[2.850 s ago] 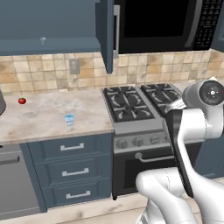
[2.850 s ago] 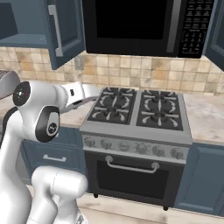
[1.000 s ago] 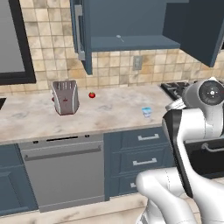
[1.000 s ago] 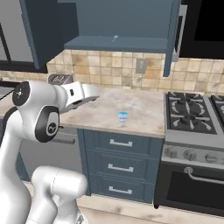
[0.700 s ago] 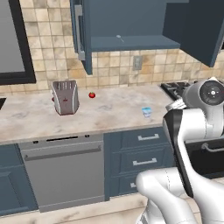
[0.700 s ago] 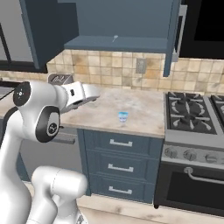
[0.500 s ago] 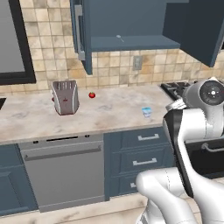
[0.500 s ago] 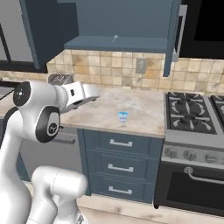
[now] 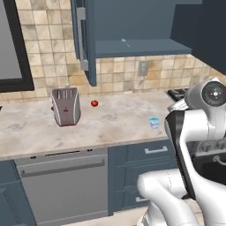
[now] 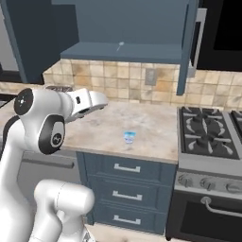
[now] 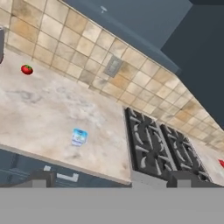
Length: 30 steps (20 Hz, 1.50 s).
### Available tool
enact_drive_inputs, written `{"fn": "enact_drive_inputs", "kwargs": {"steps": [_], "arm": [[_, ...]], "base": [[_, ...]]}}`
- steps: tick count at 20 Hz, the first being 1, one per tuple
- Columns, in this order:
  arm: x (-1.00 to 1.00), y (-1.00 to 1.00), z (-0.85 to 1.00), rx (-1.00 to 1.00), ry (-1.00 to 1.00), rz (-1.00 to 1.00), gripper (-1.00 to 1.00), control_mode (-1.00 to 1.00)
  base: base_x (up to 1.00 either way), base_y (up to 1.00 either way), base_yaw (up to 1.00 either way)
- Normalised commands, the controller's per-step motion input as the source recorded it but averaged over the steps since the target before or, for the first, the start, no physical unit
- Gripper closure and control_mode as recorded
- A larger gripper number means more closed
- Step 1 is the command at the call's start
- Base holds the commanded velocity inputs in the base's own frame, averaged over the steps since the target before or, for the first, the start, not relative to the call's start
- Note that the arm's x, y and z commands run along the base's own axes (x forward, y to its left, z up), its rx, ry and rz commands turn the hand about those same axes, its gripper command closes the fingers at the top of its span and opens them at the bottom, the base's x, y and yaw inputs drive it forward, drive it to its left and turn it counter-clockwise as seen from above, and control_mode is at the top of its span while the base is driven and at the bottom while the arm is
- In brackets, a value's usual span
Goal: Pick the cereal and yogurt from the counter and place them in the cabinets closest to them.
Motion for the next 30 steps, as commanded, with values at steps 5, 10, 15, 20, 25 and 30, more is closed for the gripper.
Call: {"fn": "enact_drive_inputs", "kwargs": {"steps": [5, 10, 15, 20, 25, 30], "arm": [[0.0, 0.0, 0.0, 0.0, 0.0, 0.0, -1.0, 1.0], [0.0, 0.0, 0.0, 0.0, 0.0, 0.0, -1.0, 1.0], [0.0, 0.0, 0.0, 0.0, 0.0, 0.0, -1.0, -1.0], [0.0, -0.01, -0.09, 0.0, 0.0, 0.0, -1.0, -1.0], [0.05, 0.0, -0.29, 0.0, 0.03, 0.0, -1.0, -1.0], [0.04, -0.01, -0.25, 0.01, 0.0, 0.0, -1.0, -1.0]], "base": [[0.57, 0.0, 0.0], [0.37, 0.0, 0.0], [0.01, 0.0, 0.0], [0.0, 0.0, 0.0], [0.0, 0.0, 0.0], [0.0, 0.0, 0.0]]}}
